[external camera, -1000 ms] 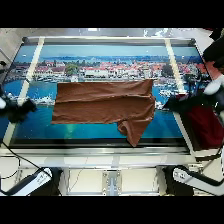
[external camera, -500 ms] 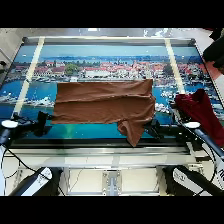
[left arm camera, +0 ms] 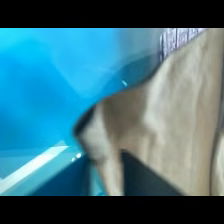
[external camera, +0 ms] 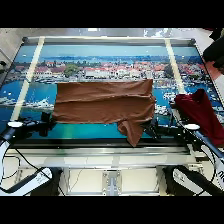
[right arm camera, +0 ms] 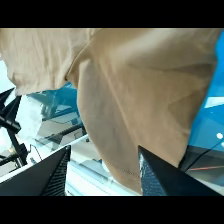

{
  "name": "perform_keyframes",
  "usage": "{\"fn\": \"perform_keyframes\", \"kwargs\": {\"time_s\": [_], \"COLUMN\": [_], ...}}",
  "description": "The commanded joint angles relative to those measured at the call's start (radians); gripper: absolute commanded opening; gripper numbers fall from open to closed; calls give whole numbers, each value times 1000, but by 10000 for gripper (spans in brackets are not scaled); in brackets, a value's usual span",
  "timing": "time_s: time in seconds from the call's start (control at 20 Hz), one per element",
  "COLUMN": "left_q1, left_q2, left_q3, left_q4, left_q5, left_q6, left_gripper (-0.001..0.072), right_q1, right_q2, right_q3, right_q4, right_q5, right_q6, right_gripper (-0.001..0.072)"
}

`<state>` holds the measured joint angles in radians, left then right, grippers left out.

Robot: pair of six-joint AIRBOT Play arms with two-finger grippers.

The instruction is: Fold the shirts.

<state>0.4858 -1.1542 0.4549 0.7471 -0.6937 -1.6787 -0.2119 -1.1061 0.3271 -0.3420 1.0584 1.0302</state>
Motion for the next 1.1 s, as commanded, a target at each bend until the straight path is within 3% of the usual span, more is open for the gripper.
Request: {"fn": "perform_keyframes", "kwargs": {"time_s": [0.0,0.15,0.3,0.6,0.9,0.95,1.05], "left_q1": [0,0,0,0,0,0,0], "left_q2": [-14,-14,-14,-14,-14,-14,-14], "left_q3": [0,0,0,0,0,0,0], "left_q4": [-19,-19,-19,-19,-19,-19,-19], "left_q5": [40,39,34,31,31,31,32], "left_q6": [27,32,49,49,48,48,48], "left_gripper": [16,13,13,14,13,14,14], "right_q1": [0,0,0,4,177,198,228], "right_q2": [0,0,0,-3,-58,-64,-66], "right_q3": [8,40,39,40,40,40,40], "right_q4": [-21,-160,-365,-307,-275,-269,-246], "right_q5": [23,22,21,-74,-197,-206,-219], "right_q6": [-3,36,183,209,249,258,260], "right_gripper": [485,484,475,475,474,460,357]}}
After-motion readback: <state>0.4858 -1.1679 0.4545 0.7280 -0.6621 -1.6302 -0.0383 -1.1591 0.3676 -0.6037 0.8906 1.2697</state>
